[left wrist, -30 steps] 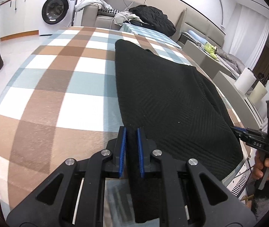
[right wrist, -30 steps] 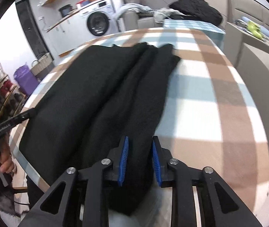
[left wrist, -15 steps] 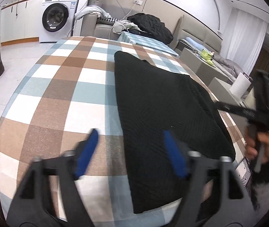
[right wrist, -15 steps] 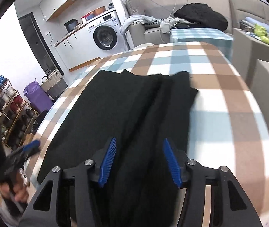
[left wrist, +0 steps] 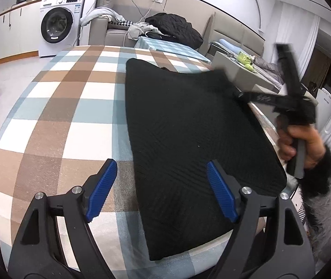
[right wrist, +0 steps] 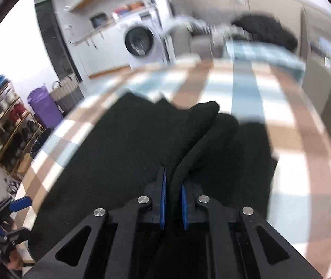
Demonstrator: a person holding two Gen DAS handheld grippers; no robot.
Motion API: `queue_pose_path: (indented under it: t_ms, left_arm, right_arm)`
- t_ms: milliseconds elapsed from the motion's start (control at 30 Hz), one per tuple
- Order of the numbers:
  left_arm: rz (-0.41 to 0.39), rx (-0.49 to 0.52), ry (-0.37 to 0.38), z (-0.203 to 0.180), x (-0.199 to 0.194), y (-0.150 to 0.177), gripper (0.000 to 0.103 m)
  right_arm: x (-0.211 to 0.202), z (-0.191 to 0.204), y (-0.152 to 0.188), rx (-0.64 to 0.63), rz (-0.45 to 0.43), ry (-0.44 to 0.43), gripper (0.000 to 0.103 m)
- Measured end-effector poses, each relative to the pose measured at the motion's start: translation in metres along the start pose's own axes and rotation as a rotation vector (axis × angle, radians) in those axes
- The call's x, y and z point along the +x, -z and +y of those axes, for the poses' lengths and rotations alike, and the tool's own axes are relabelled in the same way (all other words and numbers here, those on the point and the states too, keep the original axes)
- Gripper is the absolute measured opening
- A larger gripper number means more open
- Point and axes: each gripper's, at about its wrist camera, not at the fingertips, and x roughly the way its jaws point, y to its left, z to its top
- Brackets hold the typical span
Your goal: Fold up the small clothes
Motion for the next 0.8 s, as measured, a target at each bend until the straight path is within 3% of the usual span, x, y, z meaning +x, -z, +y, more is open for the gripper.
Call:
queue_pose_path:
  t_ms: [100, 333, 600, 800]
  left_arm:
    - [0.007, -0.011, -0.011, 0.004, 0.001, -0.001, 0.077]
    - [0.020, -0.001, -0.026, 0.003, 0.005, 0.001, 0.077]
    - [0.041, -0.001, -0.014, 0.004, 0.012, 0.002, 0.077]
    - [0.045, 0.015, -0.009, -0.003, 0.014, 0.004, 0.077]
  right_arm:
    - [-0.024, 0.001, -0.010, -0.022, -0.044, 0.045, 0.009]
    - [0.013, -0.040, 0.007, 0.065, 0.085, 0.141, 0.017]
    - [-0.022, -0.055, 0.045, 0.207, 0.076, -0.097, 0.042]
    - [-0.014, -0.057, 0.043, 0.234, 0.067, -0.086, 0.042]
